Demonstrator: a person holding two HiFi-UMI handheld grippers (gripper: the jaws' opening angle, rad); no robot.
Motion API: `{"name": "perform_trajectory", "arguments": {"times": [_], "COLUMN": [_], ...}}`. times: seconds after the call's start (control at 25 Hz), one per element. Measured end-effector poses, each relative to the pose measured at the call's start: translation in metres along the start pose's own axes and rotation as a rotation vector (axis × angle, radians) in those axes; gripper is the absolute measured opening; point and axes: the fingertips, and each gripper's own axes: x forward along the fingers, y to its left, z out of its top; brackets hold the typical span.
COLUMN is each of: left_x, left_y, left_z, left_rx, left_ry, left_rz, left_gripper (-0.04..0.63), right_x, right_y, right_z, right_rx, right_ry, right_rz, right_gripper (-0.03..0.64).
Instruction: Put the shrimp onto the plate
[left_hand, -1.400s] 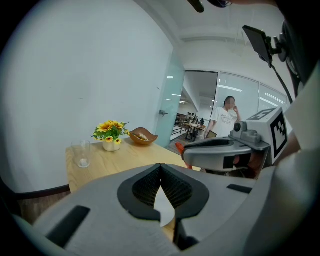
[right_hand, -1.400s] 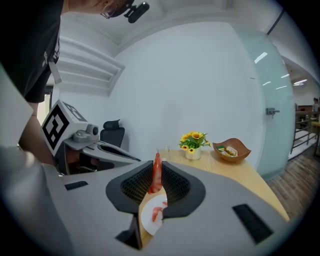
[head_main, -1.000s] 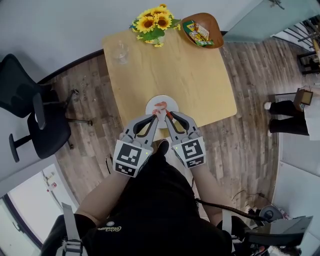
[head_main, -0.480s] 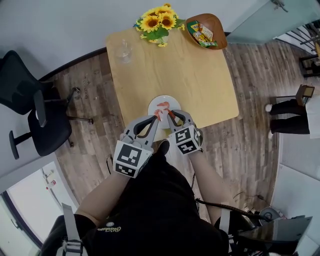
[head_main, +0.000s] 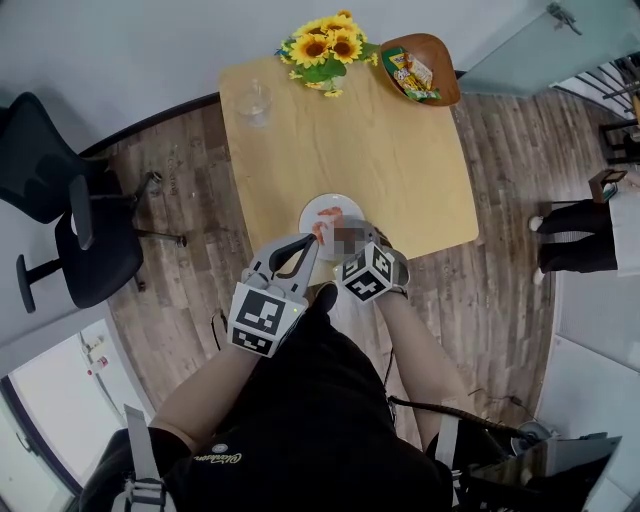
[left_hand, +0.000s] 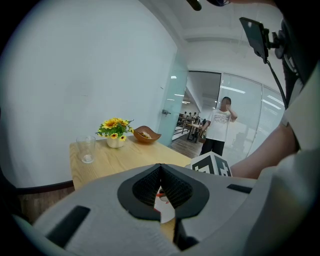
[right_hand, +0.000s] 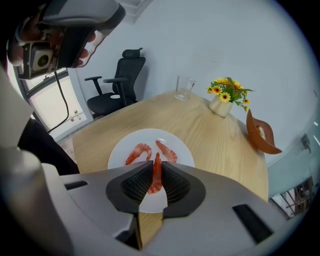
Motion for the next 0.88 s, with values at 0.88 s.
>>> {"name": "perform_trajectory", "arguments": {"times": [0.88], "left_x": [-0.001], "left_y": [0.003], "left_z": [0.0], "left_rx": [0.008], "left_ry": [0.0], "left_rz": [0.005], "left_gripper": [0.005], "right_x": [0.017], "right_y": [0.008], "right_z": [-0.012], "right_rx": [-0.034], "right_ry": [0.135], "right_rz": [0.129], "right_gripper": [0.055]}}
